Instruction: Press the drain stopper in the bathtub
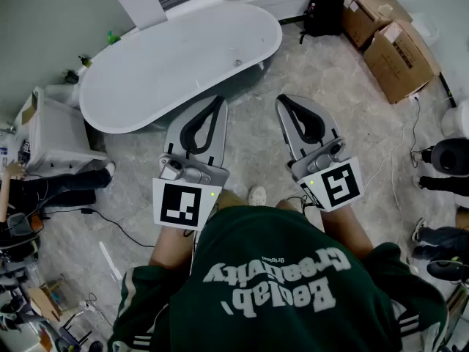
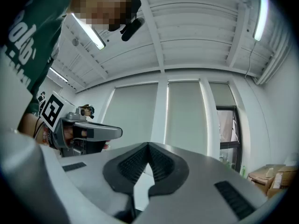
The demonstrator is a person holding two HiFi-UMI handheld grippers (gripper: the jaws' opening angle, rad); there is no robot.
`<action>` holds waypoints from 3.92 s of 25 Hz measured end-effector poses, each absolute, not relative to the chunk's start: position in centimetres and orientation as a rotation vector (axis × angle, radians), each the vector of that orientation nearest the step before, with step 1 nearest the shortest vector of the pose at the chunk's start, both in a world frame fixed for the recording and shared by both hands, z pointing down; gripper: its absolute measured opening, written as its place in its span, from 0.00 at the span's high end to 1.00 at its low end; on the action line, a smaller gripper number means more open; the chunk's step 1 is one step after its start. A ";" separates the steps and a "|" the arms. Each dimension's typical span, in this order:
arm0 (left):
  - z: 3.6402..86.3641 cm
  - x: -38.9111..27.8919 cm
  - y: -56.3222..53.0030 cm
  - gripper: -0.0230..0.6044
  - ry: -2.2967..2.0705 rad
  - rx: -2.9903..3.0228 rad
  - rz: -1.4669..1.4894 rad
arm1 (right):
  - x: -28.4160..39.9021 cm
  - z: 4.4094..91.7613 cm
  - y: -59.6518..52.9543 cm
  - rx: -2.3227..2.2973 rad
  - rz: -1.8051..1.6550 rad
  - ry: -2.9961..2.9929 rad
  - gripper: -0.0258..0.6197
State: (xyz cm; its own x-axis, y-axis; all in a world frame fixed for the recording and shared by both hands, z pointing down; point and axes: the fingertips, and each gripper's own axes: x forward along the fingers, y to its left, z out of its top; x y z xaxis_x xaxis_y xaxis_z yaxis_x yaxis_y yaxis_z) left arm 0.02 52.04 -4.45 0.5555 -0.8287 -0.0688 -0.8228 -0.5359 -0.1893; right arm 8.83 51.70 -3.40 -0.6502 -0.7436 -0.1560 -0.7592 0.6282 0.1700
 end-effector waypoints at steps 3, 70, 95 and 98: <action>-4.3 0.5 51.7 0.95 1.403 -2.588 -0.033 | 9.4 -3.1 51.4 -1.277 0.337 2.772 0.94; -0.4 0.0 33.2 0.95 1.337 -2.626 -0.116 | 9.9 1.2 35.2 -1.323 0.251 2.715 0.94; 0.6 -3.6 12.2 0.95 1.195 -2.767 -0.216 | 5.3 1.5 15.6 -1.480 0.106 2.713 0.94; 0.4 -4.4 9.5 0.95 1.175 -2.786 -0.212 | 5.2 0.8 12.7 -1.545 0.125 2.667 0.94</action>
